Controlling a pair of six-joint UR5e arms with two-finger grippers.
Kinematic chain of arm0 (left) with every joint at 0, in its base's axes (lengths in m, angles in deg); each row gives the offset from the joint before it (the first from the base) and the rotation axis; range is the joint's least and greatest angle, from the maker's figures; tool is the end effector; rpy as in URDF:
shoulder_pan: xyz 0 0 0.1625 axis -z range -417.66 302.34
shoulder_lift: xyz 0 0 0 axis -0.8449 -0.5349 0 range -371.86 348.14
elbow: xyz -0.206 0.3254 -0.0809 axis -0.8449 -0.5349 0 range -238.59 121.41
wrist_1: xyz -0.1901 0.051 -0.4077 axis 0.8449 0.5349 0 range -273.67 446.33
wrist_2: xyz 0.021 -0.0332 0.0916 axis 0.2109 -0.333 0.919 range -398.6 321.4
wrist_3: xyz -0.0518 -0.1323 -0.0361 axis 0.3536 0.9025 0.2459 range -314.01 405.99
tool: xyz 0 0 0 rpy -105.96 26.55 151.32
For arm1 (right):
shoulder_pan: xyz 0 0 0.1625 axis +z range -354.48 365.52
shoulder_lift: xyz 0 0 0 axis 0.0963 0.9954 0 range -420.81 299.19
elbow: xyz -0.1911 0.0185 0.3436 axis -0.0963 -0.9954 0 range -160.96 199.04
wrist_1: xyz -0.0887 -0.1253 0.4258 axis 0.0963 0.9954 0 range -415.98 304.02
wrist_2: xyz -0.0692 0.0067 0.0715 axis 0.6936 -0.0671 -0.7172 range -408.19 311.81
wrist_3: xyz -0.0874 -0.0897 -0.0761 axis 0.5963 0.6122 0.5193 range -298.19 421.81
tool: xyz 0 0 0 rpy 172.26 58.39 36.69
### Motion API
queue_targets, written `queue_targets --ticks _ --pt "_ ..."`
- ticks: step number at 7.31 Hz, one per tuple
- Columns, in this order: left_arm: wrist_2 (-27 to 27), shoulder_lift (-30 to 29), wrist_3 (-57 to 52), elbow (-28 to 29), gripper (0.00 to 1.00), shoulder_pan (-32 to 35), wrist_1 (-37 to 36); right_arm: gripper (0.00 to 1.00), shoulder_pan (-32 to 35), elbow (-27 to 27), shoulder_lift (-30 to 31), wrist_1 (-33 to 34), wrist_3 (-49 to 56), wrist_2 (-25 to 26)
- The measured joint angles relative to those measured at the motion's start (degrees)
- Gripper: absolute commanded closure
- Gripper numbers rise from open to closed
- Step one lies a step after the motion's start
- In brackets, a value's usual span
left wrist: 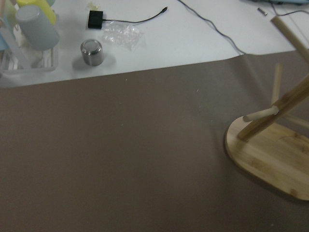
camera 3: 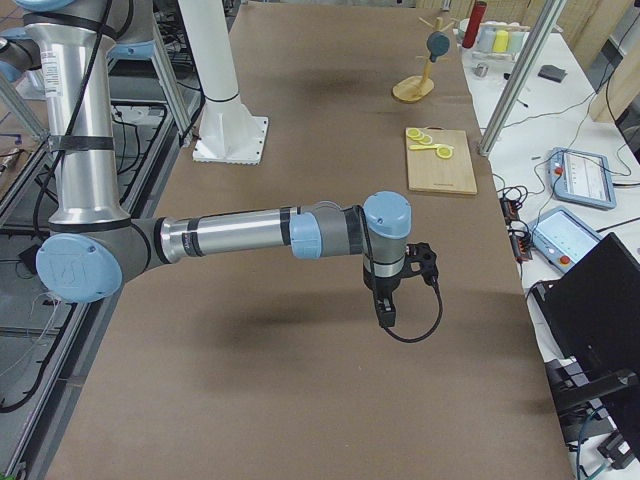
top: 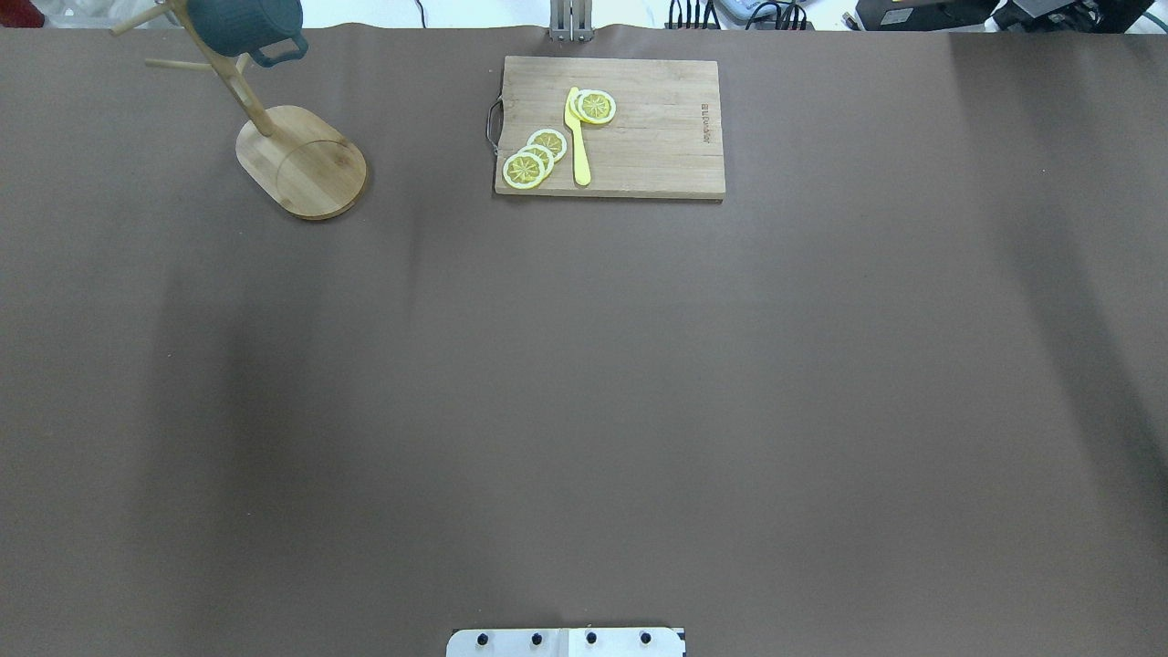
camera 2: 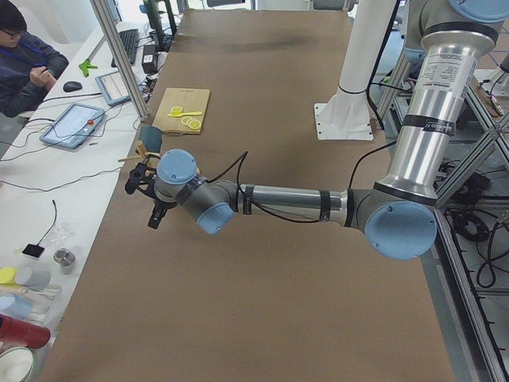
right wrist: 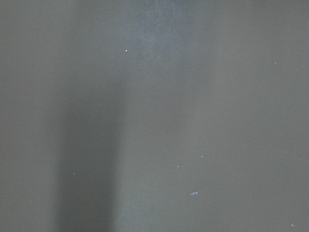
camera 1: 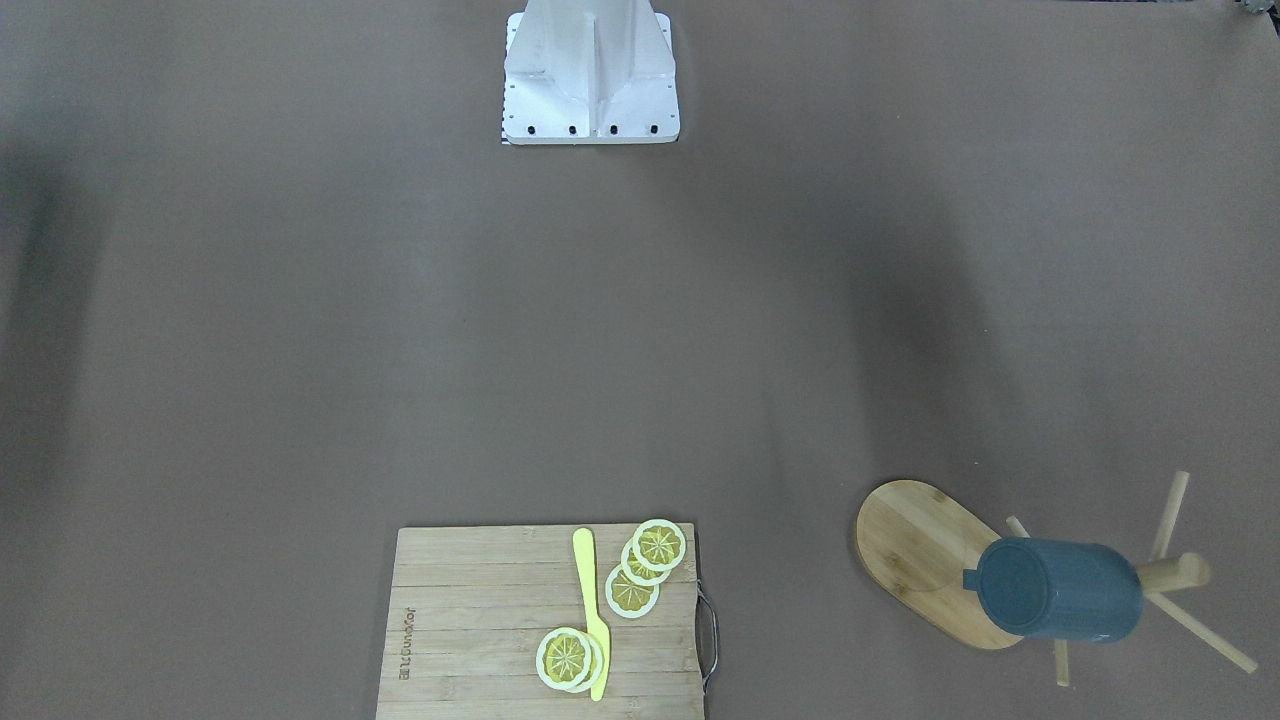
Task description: Hang cup on storage rack
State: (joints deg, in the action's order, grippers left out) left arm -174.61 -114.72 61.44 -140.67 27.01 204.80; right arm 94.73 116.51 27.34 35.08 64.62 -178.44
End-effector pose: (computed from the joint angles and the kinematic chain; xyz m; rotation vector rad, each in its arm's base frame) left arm 0.0333 -0.6576 0.5391 0.4004 0.8642 0.0710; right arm 0.0308 -0.5549 0.5822 0.1507 -0.6991 -0.1110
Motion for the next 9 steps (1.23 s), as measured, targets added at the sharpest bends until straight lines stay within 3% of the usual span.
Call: queue_targets --ticks 3,4,6,9 --pt "6.1 0.4 -22.0 -9.0 0.01 1.4 -30.1 0.0 0.0 -0.1 0.2 0.0 0.0 0.0" --pt "7.4 2.4 -26.7 -10.0 0.01 1.9 -35.0 0.0 0.0 -0.1 0.5 0.0 0.1 0.0" --pt "7.8 7.8 -29.3 -10.5 0.01 2.6 -35.8 0.0 0.0 -0.2 2.1 0.0 0.4 -0.1" --pt "7.5 10.8 -29.5 -11.3 0.01 5.1 -34.6 0.0 1.3 -0.4 7.7 0.0 0.6 -0.1"
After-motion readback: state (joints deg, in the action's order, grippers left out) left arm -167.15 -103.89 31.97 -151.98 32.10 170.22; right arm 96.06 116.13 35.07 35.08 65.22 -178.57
